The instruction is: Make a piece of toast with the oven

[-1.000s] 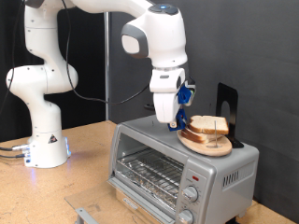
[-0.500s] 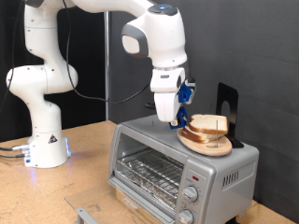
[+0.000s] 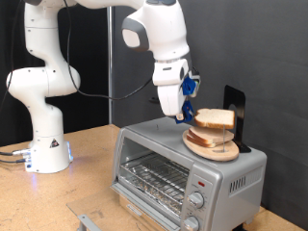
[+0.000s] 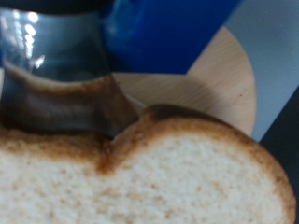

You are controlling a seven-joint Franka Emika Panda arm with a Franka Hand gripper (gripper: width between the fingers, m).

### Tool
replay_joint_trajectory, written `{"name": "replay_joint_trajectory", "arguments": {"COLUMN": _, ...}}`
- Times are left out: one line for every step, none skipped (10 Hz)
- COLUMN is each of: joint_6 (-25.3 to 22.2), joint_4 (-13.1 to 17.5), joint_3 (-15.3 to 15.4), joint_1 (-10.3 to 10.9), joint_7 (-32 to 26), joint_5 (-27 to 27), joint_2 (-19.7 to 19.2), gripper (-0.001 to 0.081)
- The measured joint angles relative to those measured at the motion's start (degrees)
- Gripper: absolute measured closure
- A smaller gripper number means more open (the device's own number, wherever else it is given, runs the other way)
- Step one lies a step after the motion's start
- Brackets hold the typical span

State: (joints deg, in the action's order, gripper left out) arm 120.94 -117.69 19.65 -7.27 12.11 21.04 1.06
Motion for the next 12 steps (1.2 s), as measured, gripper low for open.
{"name": "replay_joint_trajectory", "arguments": {"joint_6": -0.12, "joint_4": -0.56, "joint_3": -0.24, "joint_1": -0.12, "joint_7": -0.83, "joint_5": 0.83, "joint_2": 1.26, "gripper": 0.0338}}
{"name": "replay_joint_trajectory", "arguments": {"joint_6": -0.44, "joint_4": -1.23, "joint_3": -0.5, "joint_1": -0.27, "joint_7": -1.48, "joint_5": 1.48, "joint_2": 2.63, "gripper": 0.0338}}
{"name": "replay_joint_trajectory", "arguments": {"joint_6": -1.16, "joint_4": -1.95, "joint_3": -0.96, "joint_1": -0.3, "joint_7": -1.92, "joint_5": 2.07, "joint_2": 3.99, "gripper": 0.0338}}
{"name": "replay_joint_trajectory", "arguments": {"joint_6": -1.91, "joint_4": -2.72, "joint_3": -1.46, "joint_1": -0.34, "joint_7": -2.26, "joint_5": 2.51, "joint_2": 5.29, "gripper": 0.0338}}
{"name": "replay_joint_trajectory", "arguments": {"joint_6": -2.93, "joint_4": -3.48, "joint_3": -2.01, "joint_1": -0.4, "joint_7": -2.85, "joint_5": 3.06, "joint_2": 6.47, "gripper": 0.0338}}
{"name": "replay_joint_trajectory", "arguments": {"joint_6": -4.42, "joint_4": -4.09, "joint_3": -2.61, "joint_1": -0.47, "joint_7": -3.32, "joint_5": 3.32, "joint_2": 7.43, "gripper": 0.0338}}
{"name": "replay_joint_trajectory", "arguments": {"joint_6": -5.46, "joint_4": -4.61, "joint_3": -3.05, "joint_1": -0.48, "joint_7": -3.64, "joint_5": 3.43, "joint_2": 8.15, "gripper": 0.0338}}
{"name": "replay_joint_trajectory", "arguments": {"joint_6": -5.33, "joint_4": -4.61, "joint_3": -3.0, "joint_1": -0.48, "joint_7": -3.64, "joint_5": 3.43, "joint_2": 8.07, "gripper": 0.0338}}
{"name": "replay_joint_trajectory", "arguments": {"joint_6": -5.3, "joint_4": -4.61, "joint_3": -2.98, "joint_1": -0.48, "joint_7": -3.64, "joint_5": 3.43, "joint_2": 7.92, "gripper": 0.0338}}
{"name": "replay_joint_trajectory", "arguments": {"joint_6": -5.3, "joint_4": -4.61, "joint_3": -2.98, "joint_1": -0.48, "joint_7": -3.64, "joint_5": 3.43, "joint_2": 7.82, "gripper": 0.0338}}
{"name": "replay_joint_trajectory", "arguments": {"joint_6": -5.25, "joint_4": -4.61, "joint_3": -2.98, "joint_1": -0.48, "joint_7": -3.64, "joint_5": 3.53, "joint_2": 7.8, "gripper": 0.0338}}
{"name": "replay_joint_trajectory", "arguments": {"joint_6": -5.18, "joint_4": -4.63, "joint_3": -3.04, "joint_1": -0.48, "joint_7": -3.64, "joint_5": 3.74, "joint_2": 7.81, "gripper": 0.0338}}
